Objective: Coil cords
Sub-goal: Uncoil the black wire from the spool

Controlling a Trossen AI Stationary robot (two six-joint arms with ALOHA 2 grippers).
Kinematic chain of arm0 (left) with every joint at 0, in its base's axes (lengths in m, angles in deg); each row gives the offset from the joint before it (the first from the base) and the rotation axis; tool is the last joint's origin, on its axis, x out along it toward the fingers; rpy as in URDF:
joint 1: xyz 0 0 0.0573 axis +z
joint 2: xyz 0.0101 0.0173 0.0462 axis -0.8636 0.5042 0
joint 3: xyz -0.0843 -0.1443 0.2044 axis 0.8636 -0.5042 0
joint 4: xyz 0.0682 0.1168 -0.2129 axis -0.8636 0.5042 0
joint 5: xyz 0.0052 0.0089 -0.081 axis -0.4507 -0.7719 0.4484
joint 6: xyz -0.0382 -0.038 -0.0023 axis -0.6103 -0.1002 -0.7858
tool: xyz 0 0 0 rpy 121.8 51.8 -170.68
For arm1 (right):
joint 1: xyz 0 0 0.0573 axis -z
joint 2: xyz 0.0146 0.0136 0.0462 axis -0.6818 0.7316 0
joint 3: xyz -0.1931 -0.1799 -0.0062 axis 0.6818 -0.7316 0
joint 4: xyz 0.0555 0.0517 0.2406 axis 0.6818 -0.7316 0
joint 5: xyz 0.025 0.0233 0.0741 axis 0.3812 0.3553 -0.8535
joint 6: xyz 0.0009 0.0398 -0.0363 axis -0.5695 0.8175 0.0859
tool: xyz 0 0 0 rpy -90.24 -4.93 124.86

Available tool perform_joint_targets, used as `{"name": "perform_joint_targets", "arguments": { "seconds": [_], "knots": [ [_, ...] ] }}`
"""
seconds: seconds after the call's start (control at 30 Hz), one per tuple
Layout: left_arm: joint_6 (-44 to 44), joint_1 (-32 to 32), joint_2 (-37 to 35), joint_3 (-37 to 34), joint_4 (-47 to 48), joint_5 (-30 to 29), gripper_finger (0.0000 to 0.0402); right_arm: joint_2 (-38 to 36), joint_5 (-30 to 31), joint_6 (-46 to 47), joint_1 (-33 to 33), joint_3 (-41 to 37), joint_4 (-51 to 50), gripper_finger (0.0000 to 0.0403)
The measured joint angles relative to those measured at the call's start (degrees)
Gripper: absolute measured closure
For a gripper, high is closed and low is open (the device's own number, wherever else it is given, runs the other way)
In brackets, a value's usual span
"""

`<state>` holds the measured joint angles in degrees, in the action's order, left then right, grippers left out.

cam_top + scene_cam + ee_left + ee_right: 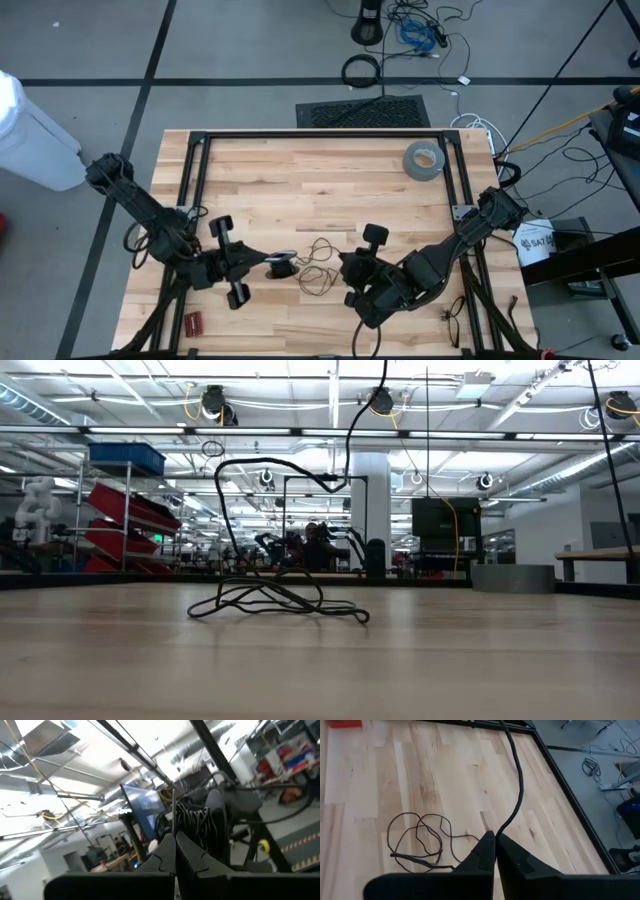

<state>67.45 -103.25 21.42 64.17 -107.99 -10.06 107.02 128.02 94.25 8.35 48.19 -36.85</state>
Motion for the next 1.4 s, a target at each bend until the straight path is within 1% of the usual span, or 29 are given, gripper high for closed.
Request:
{"name": "perform_joint_targets", "arguments": {
  "seconds": [0.1,0.23,0.37,0.47,0.53,0.6,0.73,0.87,0.97,1.07,1.2,1.4],
  "knots": [
    [0.17,0.0,0.02,0.0,0.12,-0.42,0.0402,0.0,-0.28,-0.8,-0.34,-0.02,1.85,0.0391],
    [0.41,0.51,0.02,0.0,0.17,-2.44,0.0402,0.0,-2.65,-3.98,-1.16,-0.02,6.39,0.0361],
    [0.41,1.21,0.02,0.0,0.61,-8.92,0.0402,0.17,-2.52,-7.12,-1.82,-0.02,9.61,0.0322],
    [0.34,1.82,0.02,0.0,1.26,-13.62,0.0402,1.34,0.7,-9.93,-1.84,-0.03,11.8,0.0299],
    [0.15,2.19,0.02,0.0,1.95,-14.63,0.0402,2.82,4.01,-12.59,-1.47,-0.02,14.37,0.0287],
    [0.07,2.36,0.02,0.0,2.16,-14.73,0.0402,4.59,4.94,-16.45,-0.76,-0.03,17.53,0.0279],
    [0.05,2.43,0.02,0.0,2.16,-14.72,0.0402,8.61,5.43,-25.14,1.46,-0.06,26.2,0.0271],
    [0.06,2.43,0.02,0.0,2.16,-14.77,0.0402,12.2,9.55,-33.53,3.39,-0.09,37.57,0.0271],
    [0.07,2.43,0.02,0.0,2.16,-14.79,0.0402,14.27,9.67,-40.15,4.28,-0.09,45.49,0.027],
    [0.08,2.43,0.02,0.0,2.16,-14.82,0.0402,15.05,10.58,-44.34,4.35,-0.09,51.1,0.027],
    [0.08,2.43,0.02,0.0,2.16,-14.85,0.0402,15.11,15.27,-47.96,4.24,-0.09,54.56,0.027],
    [0.08,2.43,0.02,0.0,2.16,-14.93,0.0402,14.72,15.59,-49.65,4.07,-0.09,57.41,0.027]
  ]
}}
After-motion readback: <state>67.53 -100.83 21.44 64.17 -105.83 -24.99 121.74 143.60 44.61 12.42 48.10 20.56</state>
